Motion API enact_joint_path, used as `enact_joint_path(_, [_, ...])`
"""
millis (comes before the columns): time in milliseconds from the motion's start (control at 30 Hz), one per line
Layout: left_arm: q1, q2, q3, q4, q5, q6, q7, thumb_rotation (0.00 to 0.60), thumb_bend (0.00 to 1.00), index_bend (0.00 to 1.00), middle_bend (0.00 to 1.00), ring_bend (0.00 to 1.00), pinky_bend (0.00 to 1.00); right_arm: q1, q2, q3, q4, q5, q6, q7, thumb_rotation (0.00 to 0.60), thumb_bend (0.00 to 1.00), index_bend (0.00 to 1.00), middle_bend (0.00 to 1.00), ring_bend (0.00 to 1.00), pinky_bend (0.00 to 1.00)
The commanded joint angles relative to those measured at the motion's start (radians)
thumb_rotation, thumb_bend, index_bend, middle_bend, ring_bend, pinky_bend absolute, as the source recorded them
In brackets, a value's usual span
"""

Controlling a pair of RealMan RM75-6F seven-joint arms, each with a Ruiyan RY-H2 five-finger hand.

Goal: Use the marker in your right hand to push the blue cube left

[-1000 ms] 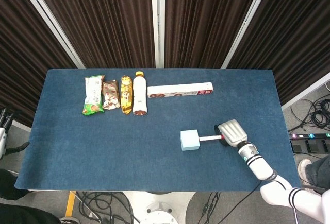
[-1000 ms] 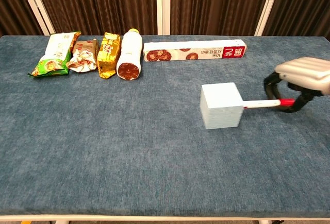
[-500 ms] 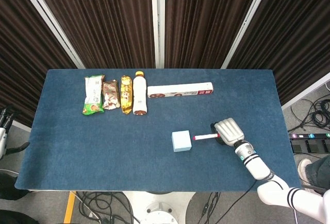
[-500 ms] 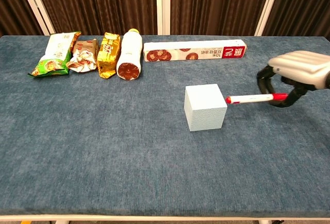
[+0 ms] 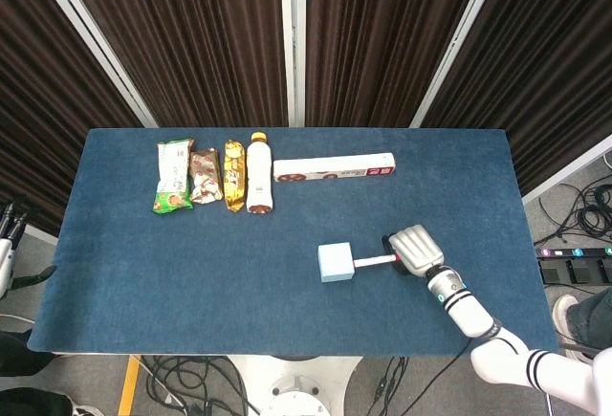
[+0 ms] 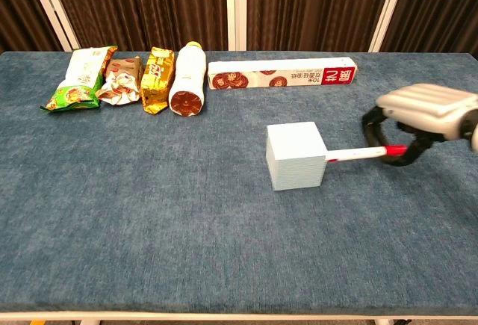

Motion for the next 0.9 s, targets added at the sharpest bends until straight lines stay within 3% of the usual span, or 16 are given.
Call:
enact_joint_path(33, [0.000, 0.001, 0.000, -0.002, 0.003, 0.002, 0.000, 0.600, 0.04, 0.18, 0.11, 0.01, 0.10, 0.035, -0.058, 0.023, 0.010, 0.021, -0.028, -0.030, 0.600, 0.32, 0.65, 0.62, 0.97, 1.00])
enact_joint_path(333, [0.001, 0.010, 0.000, -0.012, 0.005, 0.005, 0.005, 0.600, 0.04, 0.18, 0.11, 0.01, 0.10, 0.112, -0.160, 0.086, 0.011, 0.096, -0.058, -0.126, 0.600, 0.33, 0.65, 0.62, 0.97, 1.00])
enact_joint_path(700, [0.004, 0.007, 0.007, -0.019, 0.016, 0.012, -0.001, 0.600, 0.04, 0.18, 0.11, 0.01, 0.10, 0.071, -0.076, 0.046, -0.042, 0.126, -0.019, -0.158, 0.600, 0.33, 0.65, 0.62, 0.98, 1.00])
enact_joint_path(900, [0.005, 0.012, 0.005, -0.021, 0.017, 0.017, -0.008, 0.600, 0.04, 0.18, 0.11, 0.01, 0.10, 0.074, -0.081, 0.043, -0.044, 0.140, -0.021, -0.162, 0.600, 0.33, 0.61, 0.62, 0.97, 1.00])
